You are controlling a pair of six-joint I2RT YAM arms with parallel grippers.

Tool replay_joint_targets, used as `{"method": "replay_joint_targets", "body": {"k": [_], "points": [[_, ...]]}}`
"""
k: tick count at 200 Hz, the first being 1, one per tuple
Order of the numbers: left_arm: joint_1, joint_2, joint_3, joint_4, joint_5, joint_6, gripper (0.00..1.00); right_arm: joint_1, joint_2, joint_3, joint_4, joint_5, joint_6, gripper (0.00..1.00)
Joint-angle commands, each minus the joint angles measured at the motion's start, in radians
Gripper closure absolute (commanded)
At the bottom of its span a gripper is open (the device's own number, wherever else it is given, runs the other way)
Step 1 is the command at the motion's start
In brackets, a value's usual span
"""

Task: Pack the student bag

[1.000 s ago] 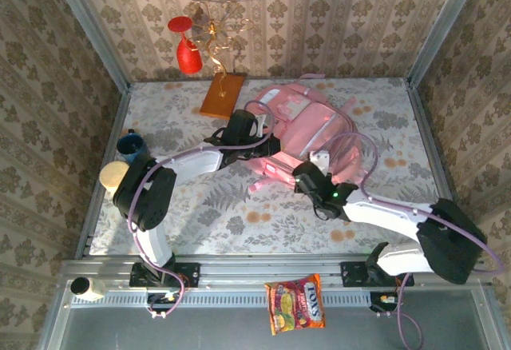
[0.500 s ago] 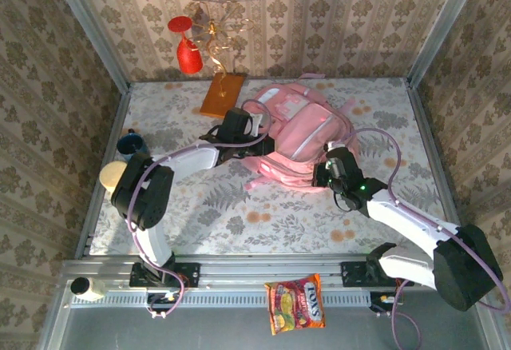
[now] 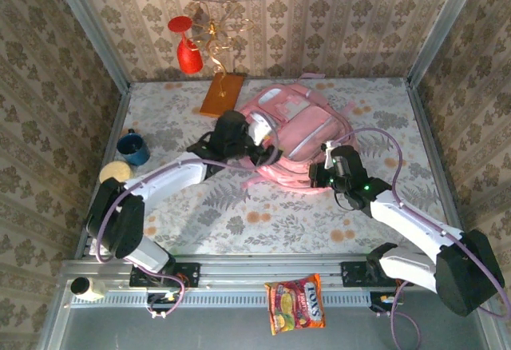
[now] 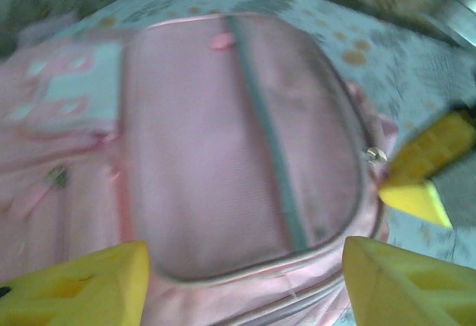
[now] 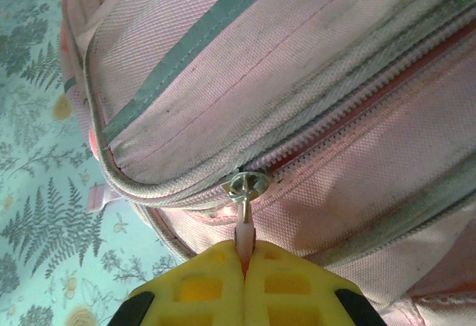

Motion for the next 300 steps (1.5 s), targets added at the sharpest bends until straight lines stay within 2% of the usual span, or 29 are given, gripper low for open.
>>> {"method": "replay_joint_targets", "body": {"k": [1,41,68,82,95,109,119,134,150,194,212,235,256,273,291,300], "points": [[-0.061,0.042,0.007,-0.02,-0.053,0.375,0.3,0.001,-0.019,0.046,0.028,-0.065,0.012,1.0],[-0.124,0.154,0.091,-0.056,-0.076,0.564,0.31,0.001,-0.004,0.04,0.057,-0.087,0.037,1.0],[-0.143,0.248,0.165,-0.075,-0.121,0.61,0.4,0.001,-0.013,0.026,0.078,-0.097,0.053,1.0],[-0.148,0.276,0.185,-0.057,-0.138,0.623,0.5,0.001,-0.023,0.021,0.072,-0.095,0.053,1.0],[-0.149,0.283,0.187,-0.03,-0.165,0.626,0.69,0.001,-0.026,0.021,0.049,-0.072,0.049,1.0],[-0.141,0.257,0.153,-0.008,-0.167,0.643,0.89,0.001,-0.03,0.041,-0.041,0.024,0.042,1.0],[-0.129,0.222,0.114,-0.003,-0.137,0.659,1.0,0.002,-0.031,0.062,-0.133,0.149,0.047,1.0],[-0.104,0.158,0.042,-0.011,-0.052,0.69,1.0,-0.001,-0.024,0.092,-0.234,0.319,0.047,1.0],[-0.075,0.099,-0.017,-0.024,0.028,0.712,1.0,0.0,-0.017,0.105,-0.252,0.403,0.038,1.0],[0.015,0.013,-0.072,-0.13,0.124,0.747,1.0,-0.001,0.027,0.15,-0.253,0.449,-0.018,1.0],[0.06,-0.035,-0.105,-0.157,0.158,0.729,1.0,-0.001,0.047,0.174,-0.249,0.415,-0.048,1.0],[0.119,-0.128,-0.188,-0.145,0.169,0.679,0.92,0.016,0.038,0.162,-0.177,0.263,-0.092,1.0],[0.148,-0.22,-0.254,-0.096,0.21,0.578,0.58,0.072,0.027,0.147,-0.115,0.158,-0.114,1.0],[0.122,-0.275,-0.275,-0.06,0.24,0.501,0.38,0.101,0.032,0.141,-0.084,0.108,-0.111,1.0],[0.078,-0.289,-0.263,-0.074,0.191,0.488,0.3,0.125,0.024,0.13,-0.049,0.053,-0.147,1.0],[0.051,-0.273,-0.241,-0.09,0.14,0.493,0.28,0.128,0.018,0.122,-0.035,0.035,-0.166,1.0]]}}
